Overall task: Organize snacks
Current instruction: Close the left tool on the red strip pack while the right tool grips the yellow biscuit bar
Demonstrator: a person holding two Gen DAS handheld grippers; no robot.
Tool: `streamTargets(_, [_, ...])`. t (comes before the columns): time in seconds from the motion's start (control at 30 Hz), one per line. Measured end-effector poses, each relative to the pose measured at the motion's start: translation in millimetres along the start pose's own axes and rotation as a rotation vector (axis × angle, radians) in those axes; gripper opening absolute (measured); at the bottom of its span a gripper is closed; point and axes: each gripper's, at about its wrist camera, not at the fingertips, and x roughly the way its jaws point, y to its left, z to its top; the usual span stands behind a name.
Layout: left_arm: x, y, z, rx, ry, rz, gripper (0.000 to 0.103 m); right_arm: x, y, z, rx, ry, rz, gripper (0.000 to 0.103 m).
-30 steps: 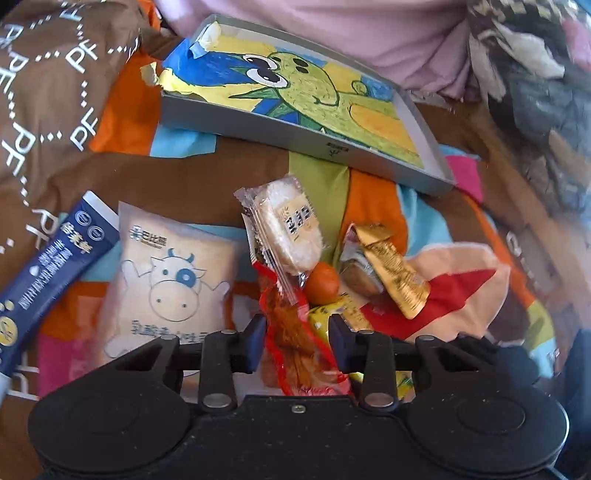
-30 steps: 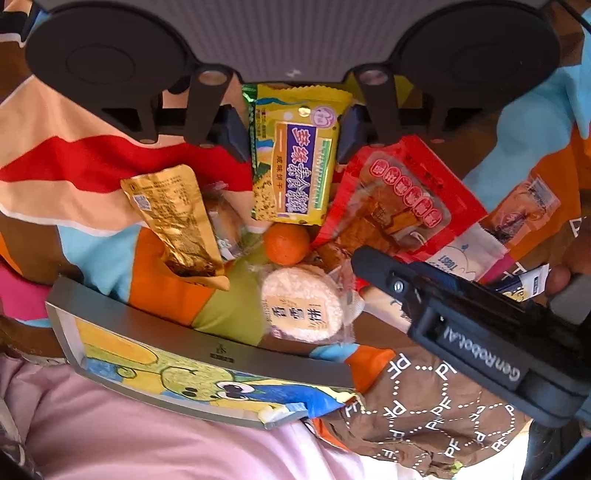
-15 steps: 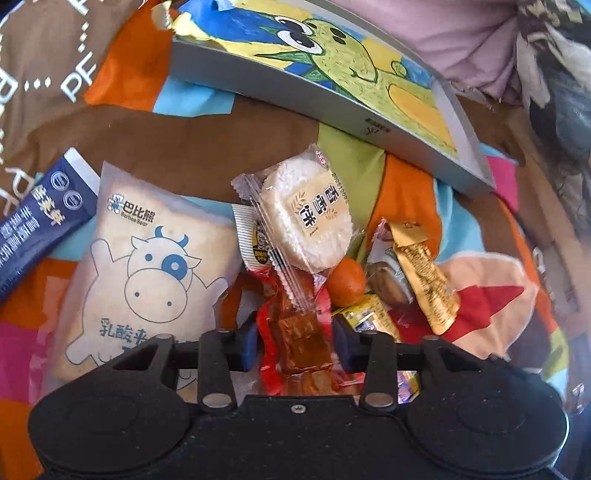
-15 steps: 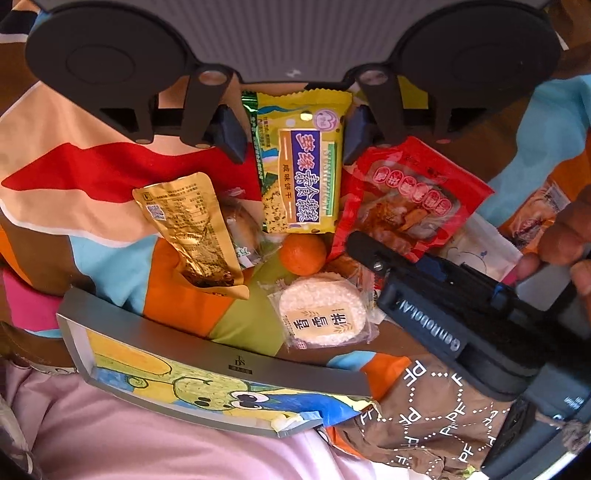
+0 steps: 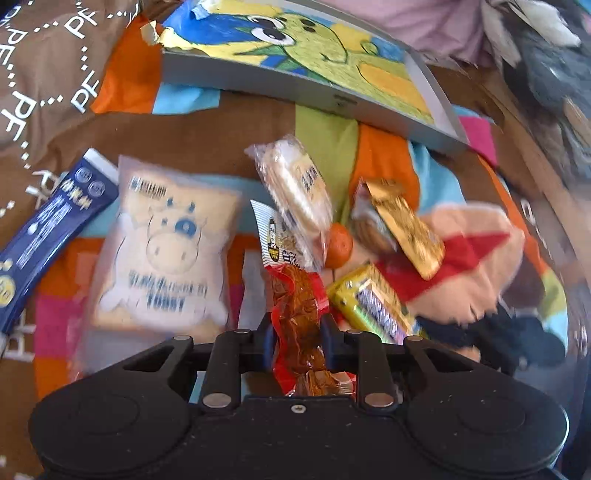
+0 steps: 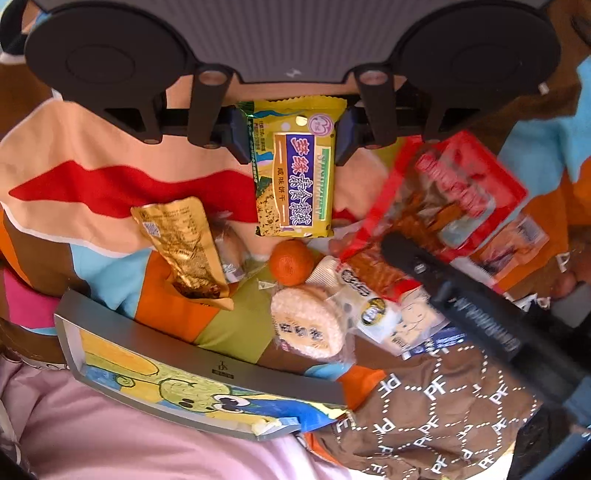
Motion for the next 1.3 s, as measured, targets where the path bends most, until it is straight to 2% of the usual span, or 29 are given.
streamTargets(0.17, [-19.2, 18.1, -26.9, -0.008, 0.063, 0.000, 0.026, -12.3, 11.3, -8.0, -0.020, 0.033, 0.030, 0.052])
streamTargets(0.33, [-39.1, 41.1, -42.9, -0.045, 0.082, 0.006, 0.026, -22.6, 27.8, -17.1, -0.055, 0.077, 0.081, 0.052])
streamTargets(0.5, [-48.9, 50.1, -44.4, -0.043, 0.102, 0.043, 0.029, -28.0, 41.8, -19.3, -0.062, 0.091, 0.091, 0.053])
streamTargets(0.63, [-51.7, 54.7, -43.2, -0.067, 0.112, 0.101, 0.033, -26.4, 39.8, -17.0, -0.040, 0.103, 0.094, 0.053])
streamTargets(0.73, [-53.4, 55.4, -45.3, -0.088, 0.117, 0.122, 0.042, -25.4, 39.8, -17.3, -0.037, 0.108, 0.090, 0.054])
streamTargets(0.8, [-52.7, 53.4, -45.7, -0.103, 0.116, 0.130, 0.055, -24.4, 40.3, -17.5, -0.039, 0.111, 0.085, 0.055])
streamTargets(0.83, [-51.8, 51.3, -44.7, -0.117, 0.116, 0.136, 0.058, -23.6, 40.0, -17.4, -0.039, 0.113, 0.085, 0.055])
streamTargets(0.9, [-48.5, 48.2, -40.4, -0.160, 0.122, 0.153, 0.068, -22.7, 39.9, -17.0, -0.037, 0.116, 0.084, 0.056])
streamTargets(1.0, [-40.8, 46.1, -32.2, -0.259, 0.131, 0.189, 0.078, -22.3, 40.0, -16.4, -0.036, 0.118, 0.085, 0.056])
streamTargets(1.13, [-26.0, 40.4, -20.2, -0.357, 0.137, 0.218, 0.082, -21.9, 39.9, -16.3, -0.036, 0.118, 0.085, 0.057])
streamTargets(1.3, [-9.3, 25.1, -17.4, -0.308, 0.141, 0.313, 0.080, -20.7, 39.8, -16.5, -0.038, 0.113, 0.088, 0.057])
